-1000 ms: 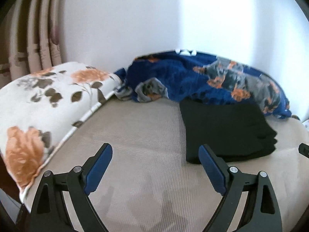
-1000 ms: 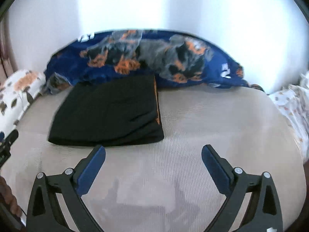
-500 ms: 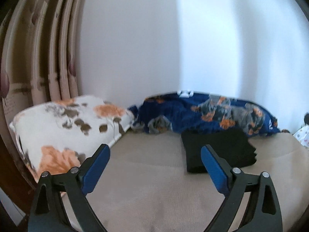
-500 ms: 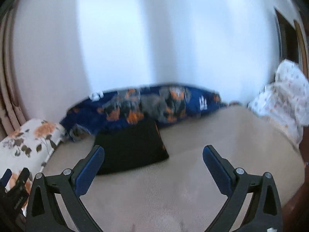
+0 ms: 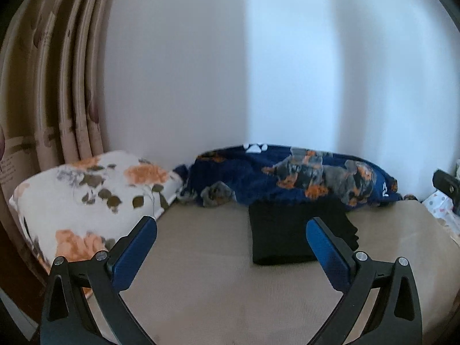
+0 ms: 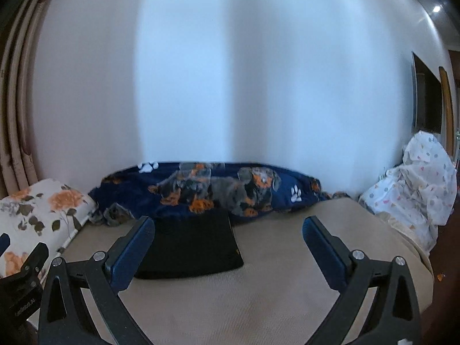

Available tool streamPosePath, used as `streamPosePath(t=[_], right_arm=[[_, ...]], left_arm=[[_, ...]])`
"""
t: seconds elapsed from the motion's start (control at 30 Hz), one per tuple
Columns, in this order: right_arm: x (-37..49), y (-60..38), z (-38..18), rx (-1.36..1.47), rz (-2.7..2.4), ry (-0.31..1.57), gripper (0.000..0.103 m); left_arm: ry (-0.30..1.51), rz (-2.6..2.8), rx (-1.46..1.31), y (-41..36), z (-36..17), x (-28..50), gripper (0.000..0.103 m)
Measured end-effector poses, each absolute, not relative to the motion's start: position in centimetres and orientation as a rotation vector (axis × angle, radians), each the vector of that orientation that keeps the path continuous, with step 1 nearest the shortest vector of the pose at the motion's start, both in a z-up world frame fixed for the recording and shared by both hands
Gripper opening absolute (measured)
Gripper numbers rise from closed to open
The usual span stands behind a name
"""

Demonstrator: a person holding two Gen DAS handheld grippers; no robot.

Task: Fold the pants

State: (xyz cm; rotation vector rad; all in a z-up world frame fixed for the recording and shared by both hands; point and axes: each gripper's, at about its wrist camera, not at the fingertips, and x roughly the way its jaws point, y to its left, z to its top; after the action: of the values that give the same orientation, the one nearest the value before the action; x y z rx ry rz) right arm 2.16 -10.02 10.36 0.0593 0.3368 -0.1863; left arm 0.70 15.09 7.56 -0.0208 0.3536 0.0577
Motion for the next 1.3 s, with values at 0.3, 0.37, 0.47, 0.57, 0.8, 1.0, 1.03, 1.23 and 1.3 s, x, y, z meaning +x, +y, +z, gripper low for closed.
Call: streamPosePath(t=[0.3,0.37,0.47,0.57,0.8,1.0,1.03,1.23,1.3], right_arm=[[3.0,-11.2,9.0,0.077,-0.190,0.388,0.102],[3.0,-11.3,8.8,0.080,-0.186,0.395,0.102],[3.0,-11.4,8.7,0.079,-0.184,0.402,0.102],[3.1,-11.4,8.6,0.077,-0.179,0.407,0.102],[2.9,-11.5,8.6,0.076,-0.178,0.409,0.102],[2.9,-11.6,8.7,0.079,-0.173,0.412,0.102],[2.9,-11.6,8.6,0.077,-0.174,0.412,0.102],[3.2,-12.1,8.2,0.074,-0.179,0.424,0.102],[3.4,-12.2,8.0,0.074,-0.179,0.429,0.102]], left_arm=[[0.319,-0.067,-0.045,14.2,8.2,0.4,0.103],[0.322,-0.077,-0.053,14.2,8.4,0.4,0.103],[0.333,-0.096,-0.067,14.2,8.5,0.4,0.103],[0.334,-0.100,-0.071,14.1,8.7,0.4,0.103],[0.326,-0.112,-0.068,13.7,9.2,0.0,0.103],[0.305,-0.099,-0.058,13.3,9.6,-0.5,0.103],[0.304,-0.096,-0.055,13.3,9.6,-0.5,0.103],[0.307,-0.076,-0.037,12.6,9.3,-0.6,0.103],[0.312,-0.077,-0.035,12.5,9.3,-0.5,0.103]])
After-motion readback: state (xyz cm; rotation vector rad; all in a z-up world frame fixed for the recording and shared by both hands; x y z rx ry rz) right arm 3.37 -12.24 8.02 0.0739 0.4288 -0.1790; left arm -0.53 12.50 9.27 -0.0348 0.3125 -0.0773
